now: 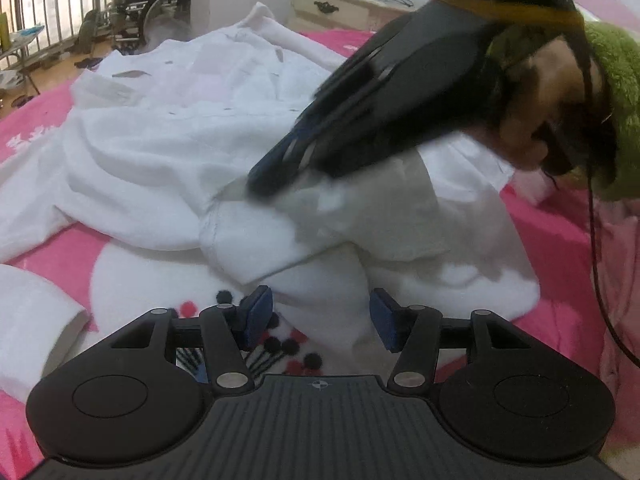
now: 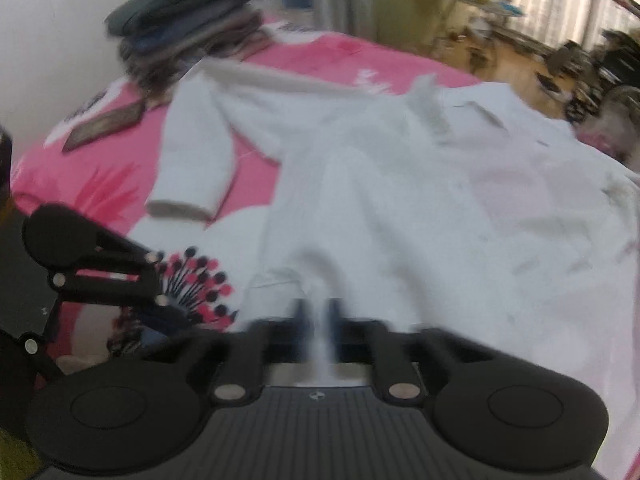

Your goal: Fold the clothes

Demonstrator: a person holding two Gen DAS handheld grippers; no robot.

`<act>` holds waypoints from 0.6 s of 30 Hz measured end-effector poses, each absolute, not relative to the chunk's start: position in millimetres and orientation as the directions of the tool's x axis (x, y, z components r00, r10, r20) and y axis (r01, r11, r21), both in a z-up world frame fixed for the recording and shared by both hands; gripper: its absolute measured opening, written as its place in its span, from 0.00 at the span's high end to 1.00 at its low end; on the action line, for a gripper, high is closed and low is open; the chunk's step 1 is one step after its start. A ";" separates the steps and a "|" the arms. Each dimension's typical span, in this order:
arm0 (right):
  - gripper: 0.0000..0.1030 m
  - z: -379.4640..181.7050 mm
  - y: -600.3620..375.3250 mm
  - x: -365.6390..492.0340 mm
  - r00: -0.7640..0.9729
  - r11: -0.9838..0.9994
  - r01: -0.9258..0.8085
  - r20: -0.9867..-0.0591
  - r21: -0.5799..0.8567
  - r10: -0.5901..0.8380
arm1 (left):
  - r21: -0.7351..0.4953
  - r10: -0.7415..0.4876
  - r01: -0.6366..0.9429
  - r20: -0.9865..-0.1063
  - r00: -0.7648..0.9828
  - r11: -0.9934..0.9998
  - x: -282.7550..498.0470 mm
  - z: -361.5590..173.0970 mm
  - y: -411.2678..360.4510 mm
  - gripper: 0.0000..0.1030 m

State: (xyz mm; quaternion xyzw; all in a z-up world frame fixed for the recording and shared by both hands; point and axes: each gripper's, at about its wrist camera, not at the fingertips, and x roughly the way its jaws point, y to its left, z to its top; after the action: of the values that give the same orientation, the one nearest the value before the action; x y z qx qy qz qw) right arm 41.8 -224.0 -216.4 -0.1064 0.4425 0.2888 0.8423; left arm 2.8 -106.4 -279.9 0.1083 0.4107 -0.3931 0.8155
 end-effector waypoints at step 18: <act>0.99 -123.6 -271.3 -50.1 0.586 0.707 -0.679 -0.724 -0.195 0.363 | -0.092 -0.621 0.784 -0.669 0.408 0.614 22.0 -257.0 -118.5 0.45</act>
State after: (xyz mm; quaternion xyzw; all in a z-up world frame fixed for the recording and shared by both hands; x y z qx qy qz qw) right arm -50.1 -271.3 -123.6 -0.2332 0.3390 0.3032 0.8595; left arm 22.0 -118.5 -257.0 0.1190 0.3422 -0.4230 0.8306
